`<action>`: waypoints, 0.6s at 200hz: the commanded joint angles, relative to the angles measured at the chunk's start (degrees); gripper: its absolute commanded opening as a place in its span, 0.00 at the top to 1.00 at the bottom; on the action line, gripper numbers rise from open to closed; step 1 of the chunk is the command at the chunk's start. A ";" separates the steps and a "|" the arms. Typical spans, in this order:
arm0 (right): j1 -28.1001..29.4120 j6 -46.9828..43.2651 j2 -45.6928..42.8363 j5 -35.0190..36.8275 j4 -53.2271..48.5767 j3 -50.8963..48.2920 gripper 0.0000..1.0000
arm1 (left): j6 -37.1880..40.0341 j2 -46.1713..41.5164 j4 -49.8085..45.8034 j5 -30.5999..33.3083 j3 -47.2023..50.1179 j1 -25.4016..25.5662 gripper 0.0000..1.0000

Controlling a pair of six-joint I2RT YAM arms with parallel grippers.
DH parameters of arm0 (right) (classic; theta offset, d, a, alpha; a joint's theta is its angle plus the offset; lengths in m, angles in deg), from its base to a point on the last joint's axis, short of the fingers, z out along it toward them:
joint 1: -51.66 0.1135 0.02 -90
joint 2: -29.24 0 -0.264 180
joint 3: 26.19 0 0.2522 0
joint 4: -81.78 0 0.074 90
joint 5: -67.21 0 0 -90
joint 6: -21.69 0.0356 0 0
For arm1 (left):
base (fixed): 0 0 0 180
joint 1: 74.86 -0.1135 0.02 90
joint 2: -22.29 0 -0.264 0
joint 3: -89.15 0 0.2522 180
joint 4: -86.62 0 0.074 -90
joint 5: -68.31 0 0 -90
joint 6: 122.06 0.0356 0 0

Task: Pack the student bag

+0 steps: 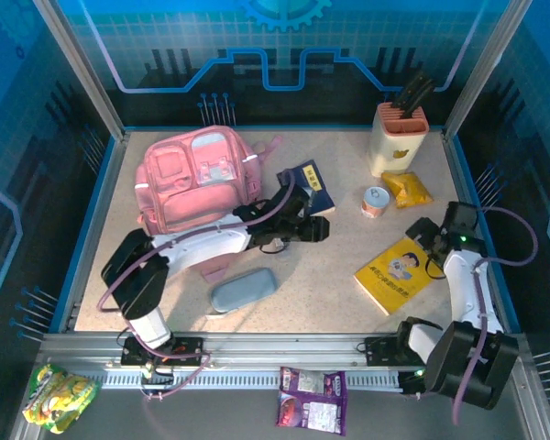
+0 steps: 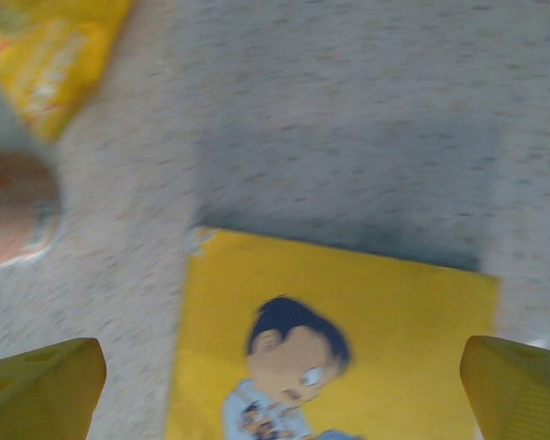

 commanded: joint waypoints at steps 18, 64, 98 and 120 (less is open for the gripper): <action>-10.98 0.95 4.63 -3.42 2.83 -2.97 0.00 | -3.42 7.19 6.08 -0.45 -6.12 3.64 0.45; -10.83 0.61 7.59 -9.54 5.74 -6.02 0.00 | -4.58 16.00 5.43 -1.20 -13.80 5.67 0.43; -10.20 -0.07 11.40 -16.89 8.95 -7.68 0.02 | -5.56 22.27 2.89 -4.54 -20.76 6.64 0.42; -7.90 -0.37 12.36 -19.14 10.29 -7.89 0.03 | -6.53 25.32 1.51 -5.10 -23.40 6.96 0.41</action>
